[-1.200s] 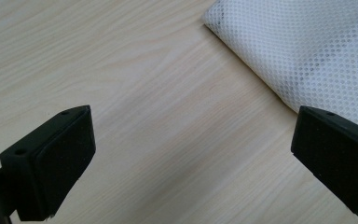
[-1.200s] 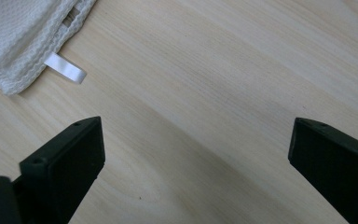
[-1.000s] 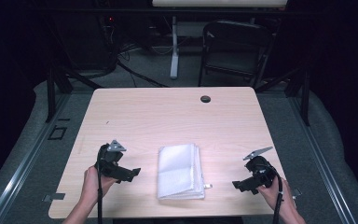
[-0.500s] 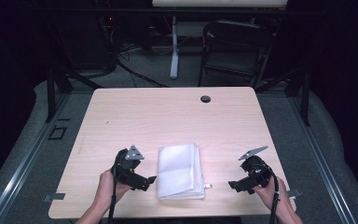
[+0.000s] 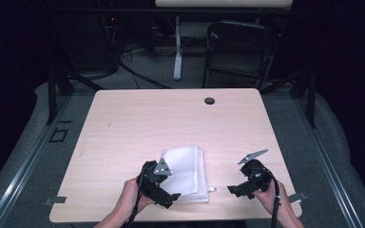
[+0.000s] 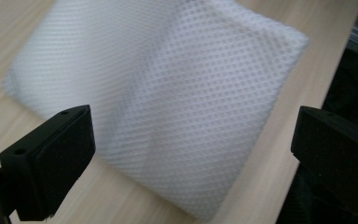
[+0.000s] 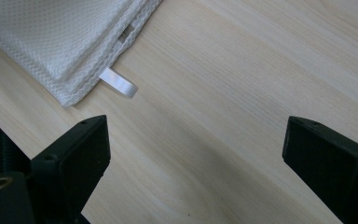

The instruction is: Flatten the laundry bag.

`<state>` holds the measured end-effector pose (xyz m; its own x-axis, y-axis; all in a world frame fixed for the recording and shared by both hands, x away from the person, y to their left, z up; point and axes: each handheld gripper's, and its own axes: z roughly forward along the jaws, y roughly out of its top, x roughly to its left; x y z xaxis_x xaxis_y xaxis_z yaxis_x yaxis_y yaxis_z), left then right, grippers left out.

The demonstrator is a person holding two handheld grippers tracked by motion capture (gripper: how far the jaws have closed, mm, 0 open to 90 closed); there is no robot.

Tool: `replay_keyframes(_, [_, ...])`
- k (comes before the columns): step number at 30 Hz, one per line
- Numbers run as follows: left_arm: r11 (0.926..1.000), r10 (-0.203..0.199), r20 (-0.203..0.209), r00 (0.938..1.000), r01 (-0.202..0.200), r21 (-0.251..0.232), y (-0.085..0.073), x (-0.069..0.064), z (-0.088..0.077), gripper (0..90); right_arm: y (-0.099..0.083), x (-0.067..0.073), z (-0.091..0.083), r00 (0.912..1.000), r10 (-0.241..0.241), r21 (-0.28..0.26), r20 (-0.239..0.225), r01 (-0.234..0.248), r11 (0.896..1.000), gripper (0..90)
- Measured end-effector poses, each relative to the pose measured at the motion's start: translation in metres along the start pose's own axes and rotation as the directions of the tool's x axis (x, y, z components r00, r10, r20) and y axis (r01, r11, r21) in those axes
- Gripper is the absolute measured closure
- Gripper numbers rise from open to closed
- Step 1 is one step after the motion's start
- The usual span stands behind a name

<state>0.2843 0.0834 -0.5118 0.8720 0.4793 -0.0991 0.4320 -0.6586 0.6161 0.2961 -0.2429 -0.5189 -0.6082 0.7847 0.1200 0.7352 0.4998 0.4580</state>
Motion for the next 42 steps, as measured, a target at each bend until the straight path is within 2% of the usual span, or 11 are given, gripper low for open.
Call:
replay_keyframes(7, [0.9965, 0.077, 0.02, 0.9968, -0.077, 0.03, 0.009, -0.009, 0.014, 0.4, 0.0, 0.0, 0.003, 0.9987, 0.01, -0.006, -0.05, -0.011, 1.0, 7.2])
replay_keyframes(10, [0.9948, 0.088, 0.021, 0.9959, -0.089, 0.05, 0.011, -0.012, 0.023, 14.2, 0.0, -0.002, 0.004, 0.9982, 0.006, 0.008, -0.059, -0.005, 1.0, 7.4])
replay_keyframes(15, [0.9889, 0.109, 0.015, 0.994, -0.11, 0.1, 0.012, -0.011, 0.037, 19.1, -0.001, -0.002, 0.004, 0.9985, 0.007, 0.0, -0.054, -0.007, 1.0, 8.9])
replay_keyframes(18, [0.9781, 0.141, 0.028, 0.9896, -0.144, 0.151, 0.013, -0.009, 0.047, 27.3, -0.001, 0.0, 0.005, 0.9988, 0.001, 0.019, -0.049, 0.0, 1.0, 10.7])
replay_keyframes(20, [0.9672, 0.161, 0.036, 0.9863, -0.165, 0.193, 0.013, -0.006, 0.054, 33.0, -0.001, 0.002, 0.009, 0.9981, 0.01, -0.003, -0.06, -0.01, 1.0, 13.2])
replay_keyframes(21, [0.9672, 0.161, 0.036, 0.9863, -0.165, 0.193, 0.013, -0.006, 0.054, 34.2, -0.001, 0.002, 0.009, 0.9981, 0.01, -0.003, -0.06, -0.01, 1.0, 13.2])
replay_keyframes(22, [0.9641, 0.164, 0.043, 0.9856, -0.169, 0.205, 0.013, -0.003, 0.06, 36.6, 0.0, 0.006, 0.011, 0.9984, -0.029, 0.032, -0.05, 0.03, 0.999, 14.4])
replay_keyframes(24, [0.9639, 0.168, 0.043, 0.9849, -0.173, 0.202, 0.013, -0.002, 0.06, 38.3, 0.001, 0.007, 0.011, 0.9981, -0.036, 0.034, -0.05, 0.038, 0.999, 15.5])
replay_keyframes(31, [0.9677, 0.168, 0.049, 0.9846, -0.174, 0.183, 0.01, 0.0, 0.061, 48.3, 0.009, 0.025, 0.017, 0.9918, -0.095, 0.004, -0.086, 0.096, 0.995, 38.2])
replay_keyframes(37, [0.9691, 0.165, 0.054, 0.9847, -0.172, 0.177, 0.009, 0.001, 0.061, 48.8, 0.025, 0.046, 0.027, 0.9744, -0.196, 0.019, -0.11, 0.2, 0.98, 53.8])
replay_keyframes(42, [0.9705, 0.162, 0.052, 0.9854, -0.169, 0.172, 0.008, 0.001, 0.061, 48.5, 0.038, 0.061, 0.047, 0.9653, -0.218, 0.043, -0.144, 0.226, 0.973, 61.9])
